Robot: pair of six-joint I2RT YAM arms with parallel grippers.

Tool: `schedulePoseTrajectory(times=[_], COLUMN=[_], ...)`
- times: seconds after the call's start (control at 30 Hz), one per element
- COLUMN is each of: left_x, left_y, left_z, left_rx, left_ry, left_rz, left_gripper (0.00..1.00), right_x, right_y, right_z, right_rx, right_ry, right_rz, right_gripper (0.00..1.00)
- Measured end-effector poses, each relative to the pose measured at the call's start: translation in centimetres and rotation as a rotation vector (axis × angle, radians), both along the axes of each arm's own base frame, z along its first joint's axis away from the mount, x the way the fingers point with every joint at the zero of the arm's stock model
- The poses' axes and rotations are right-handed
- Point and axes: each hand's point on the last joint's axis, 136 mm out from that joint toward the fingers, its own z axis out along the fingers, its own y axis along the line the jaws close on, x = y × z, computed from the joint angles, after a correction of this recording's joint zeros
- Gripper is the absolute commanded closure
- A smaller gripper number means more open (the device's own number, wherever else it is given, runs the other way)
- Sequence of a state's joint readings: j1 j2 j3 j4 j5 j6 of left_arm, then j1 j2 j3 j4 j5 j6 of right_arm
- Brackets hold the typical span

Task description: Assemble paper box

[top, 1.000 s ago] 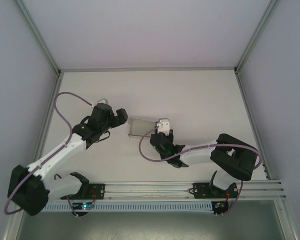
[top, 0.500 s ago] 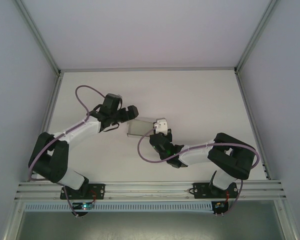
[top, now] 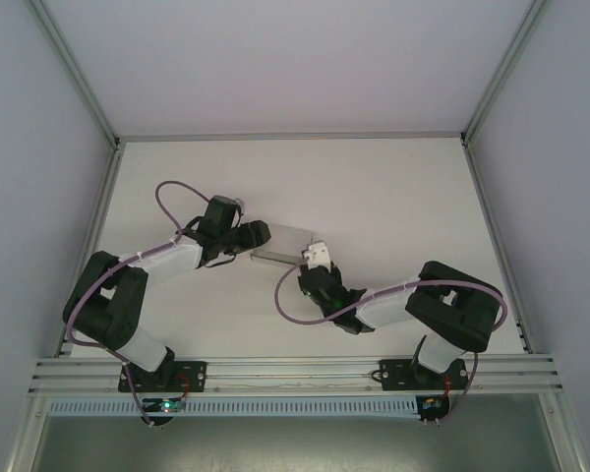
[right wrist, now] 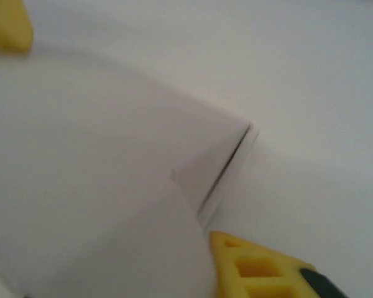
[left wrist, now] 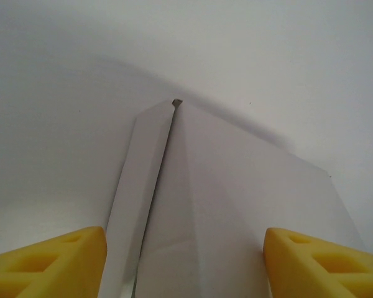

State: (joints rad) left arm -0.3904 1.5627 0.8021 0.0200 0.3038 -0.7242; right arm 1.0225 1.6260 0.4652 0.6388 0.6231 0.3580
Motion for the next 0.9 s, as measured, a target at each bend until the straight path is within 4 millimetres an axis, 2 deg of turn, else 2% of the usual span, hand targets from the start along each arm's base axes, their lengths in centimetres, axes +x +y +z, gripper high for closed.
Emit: schedulePoseTrajectory(times=[0.03, 0.1, 0.33, 0.5, 0.67, 0.77, 0.9], left_x=[-0.1, 0.0, -0.1, -0.2, -0.4, -0.6, -1.0], left_y=[0.0, 0.0, 0.0, 0.0, -0.2, -0.1, -0.1], left_z=[-0.1, -0.2, -0.3, -0.3, -0.3, -0.3, -0.3], left_rx=[-0.005, -0.011, -0.022, -0.017, -0.002, 0.007, 0.019], left_ry=[-0.002, -0.013, -0.033, -0.046, -0.066, -0.074, -0.084], left_rz=[0.000, 0.001, 0.006, 0.015, 0.023, 0.032, 0.037], left_gripper=[0.33, 0.33, 0.33, 0.33, 0.33, 0.33, 0.33], right_x=[-0.2, -0.6, -4.3, -7.0, -7.8, -6.5, -2.6], right_y=[0.0, 0.2, 0.2, 0.3, 0.1, -0.8, -3.0], right_z=[-0.1, 0.1, -1.3, 0.0, 4.3, 7.5, 11.7], right_rx=[0.004, 0.028, 0.023, 0.062, 0.186, 0.270, 0.377], right_ry=[0.007, 0.027, 0.160, 0.223, 0.192, 0.158, 0.114], right_rz=[0.012, 0.049, 0.219, 0.341, 0.358, 0.282, 0.102], right_gripper=[0.47, 0.35, 0.02, 0.02, 0.02, 0.02, 0.02])
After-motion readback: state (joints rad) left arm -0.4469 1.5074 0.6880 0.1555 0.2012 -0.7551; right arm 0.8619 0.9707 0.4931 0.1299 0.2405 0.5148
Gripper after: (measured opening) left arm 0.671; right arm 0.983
